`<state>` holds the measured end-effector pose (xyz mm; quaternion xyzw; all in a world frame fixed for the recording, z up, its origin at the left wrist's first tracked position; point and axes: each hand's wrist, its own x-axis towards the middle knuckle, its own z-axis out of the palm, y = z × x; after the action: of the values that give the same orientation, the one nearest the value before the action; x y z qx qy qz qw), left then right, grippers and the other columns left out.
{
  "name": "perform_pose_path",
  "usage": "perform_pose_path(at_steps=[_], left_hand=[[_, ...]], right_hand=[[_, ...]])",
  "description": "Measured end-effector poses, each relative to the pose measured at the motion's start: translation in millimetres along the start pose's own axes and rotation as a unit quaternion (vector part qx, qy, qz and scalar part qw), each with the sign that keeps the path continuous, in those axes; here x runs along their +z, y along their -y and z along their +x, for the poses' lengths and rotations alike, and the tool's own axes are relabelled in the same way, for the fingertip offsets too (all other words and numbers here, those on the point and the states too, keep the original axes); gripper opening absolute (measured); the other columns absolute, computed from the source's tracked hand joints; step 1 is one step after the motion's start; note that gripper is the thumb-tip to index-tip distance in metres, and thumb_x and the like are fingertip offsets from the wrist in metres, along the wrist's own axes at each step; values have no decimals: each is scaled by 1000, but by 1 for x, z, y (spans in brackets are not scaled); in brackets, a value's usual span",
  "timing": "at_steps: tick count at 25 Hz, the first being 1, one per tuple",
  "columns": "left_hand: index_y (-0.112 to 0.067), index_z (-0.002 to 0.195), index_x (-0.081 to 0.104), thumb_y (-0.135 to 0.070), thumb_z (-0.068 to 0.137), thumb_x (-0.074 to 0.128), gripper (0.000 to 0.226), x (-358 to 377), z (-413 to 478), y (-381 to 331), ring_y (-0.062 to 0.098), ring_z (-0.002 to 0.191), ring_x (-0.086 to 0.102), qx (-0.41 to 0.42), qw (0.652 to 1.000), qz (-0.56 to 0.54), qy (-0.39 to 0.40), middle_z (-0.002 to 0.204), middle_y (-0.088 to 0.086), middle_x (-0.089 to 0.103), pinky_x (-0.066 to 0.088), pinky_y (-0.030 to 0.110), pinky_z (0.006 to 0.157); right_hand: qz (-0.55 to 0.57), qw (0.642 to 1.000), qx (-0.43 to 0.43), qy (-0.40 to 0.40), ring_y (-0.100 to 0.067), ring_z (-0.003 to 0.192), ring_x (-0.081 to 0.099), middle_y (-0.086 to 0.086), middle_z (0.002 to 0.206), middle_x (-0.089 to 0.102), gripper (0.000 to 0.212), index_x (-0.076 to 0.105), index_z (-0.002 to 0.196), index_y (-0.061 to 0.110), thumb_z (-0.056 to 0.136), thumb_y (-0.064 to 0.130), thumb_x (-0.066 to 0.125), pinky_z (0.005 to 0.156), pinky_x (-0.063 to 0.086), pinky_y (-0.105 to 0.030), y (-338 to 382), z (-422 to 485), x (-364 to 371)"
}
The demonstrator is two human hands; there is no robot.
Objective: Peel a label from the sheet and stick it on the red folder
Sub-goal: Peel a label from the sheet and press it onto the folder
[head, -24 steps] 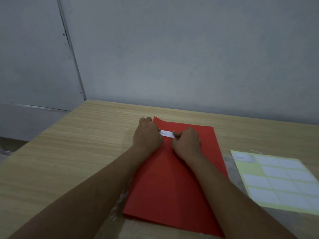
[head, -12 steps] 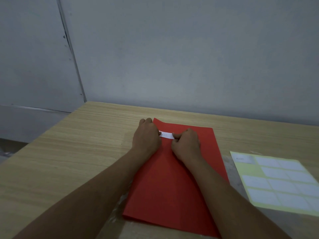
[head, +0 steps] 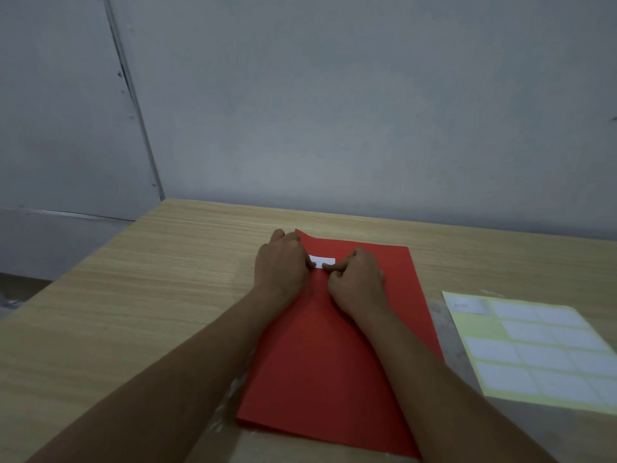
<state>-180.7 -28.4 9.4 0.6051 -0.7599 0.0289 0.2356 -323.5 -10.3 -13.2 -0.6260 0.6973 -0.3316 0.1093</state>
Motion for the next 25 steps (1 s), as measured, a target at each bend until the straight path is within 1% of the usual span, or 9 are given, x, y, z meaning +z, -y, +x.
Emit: perform_pose_path(at_steps=[2, 4, 7, 9, 13, 15, 19, 22, 25], left_hand=[[-16, 94, 77, -26, 92, 57, 23, 2, 0, 0, 24, 105, 51, -47, 998, 20, -24, 96, 2, 64, 42, 38, 71], [-16, 95, 78, -24, 92, 57, 23, 2, 1, 1, 24, 103, 51, -50, 998, 22, -30, 94, 2, 64, 40, 37, 70], [-26, 100, 79, -20, 90, 54, 28, -1, 1, 0, 23, 102, 48, 49, 999, 11, 17, 92, 0, 62, 37, 35, 70], [-28, 102, 79, -20, 90, 53, 30, -2, 1, 0, 23, 102, 48, 68, 997, 16, 35, 93, -2, 62, 37, 34, 71], [-22, 104, 77, -27, 95, 52, 27, 3, 1, 1, 24, 106, 51, -15, 999, 51, -3, 103, 1, 66, 38, 36, 74], [-20, 104, 76, -28, 94, 52, 27, 4, 1, 1, 25, 106, 52, -37, 998, 54, -6, 103, 2, 66, 38, 36, 76], [-25, 106, 77, -29, 89, 48, 34, 6, 2, -1, 25, 107, 51, -50, 999, 10, 0, 105, 2, 61, 44, 39, 81], [-27, 105, 78, -33, 87, 46, 37, 10, 2, 0, 25, 110, 48, -34, 999, 1, 5, 107, 3, 56, 46, 41, 84], [-21, 99, 78, -33, 85, 44, 39, 13, 4, 2, 24, 110, 44, 7, 1000, 6, 17, 105, 3, 52, 44, 39, 82]], right_hand=[[31, 998, 31, -34, -25, 96, 59, -7, 96, 66, 30, 81, 96, 12, 83, 13, 55, 82, 48, -39, -1, 3, -1], [55, 997, 38, -37, -25, 95, 61, -10, 99, 70, 31, 82, 97, 11, 82, 11, 55, 83, 49, -40, 0, 4, -3], [11, 1000, -1, 7, -22, 101, 53, -4, 103, 60, 34, 80, 104, 21, 84, 13, 54, 89, 45, -41, 0, 0, -4], [-24, 999, -16, 25, -20, 103, 50, -1, 103, 55, 33, 79, 105, 20, 85, 15, 53, 93, 42, -39, 0, 0, -3], [39, 999, 27, -21, -22, 100, 57, -3, 96, 60, 34, 78, 102, 14, 81, 10, 50, 89, 48, -40, 1, 0, -2], [48, 998, 25, -37, -25, 101, 59, -6, 100, 63, 36, 79, 101, 12, 80, 7, 50, 88, 50, -40, 1, -1, -2], [-20, 999, -6, -24, -29, 114, 50, -8, 114, 58, 40, 74, 117, 17, 84, 15, 51, 99, 44, -44, 1, -2, 0], [-89, 995, -36, 5, -27, 114, 43, -6, 119, 52, 50, 65, 133, 27, 87, 27, 47, 97, 38, -42, -1, -3, 4], [-132, 988, -70, 27, -25, 110, 40, -2, 114, 48, 49, 63, 132, 38, 88, 35, 42, 89, 32, -40, -2, -3, 6]])
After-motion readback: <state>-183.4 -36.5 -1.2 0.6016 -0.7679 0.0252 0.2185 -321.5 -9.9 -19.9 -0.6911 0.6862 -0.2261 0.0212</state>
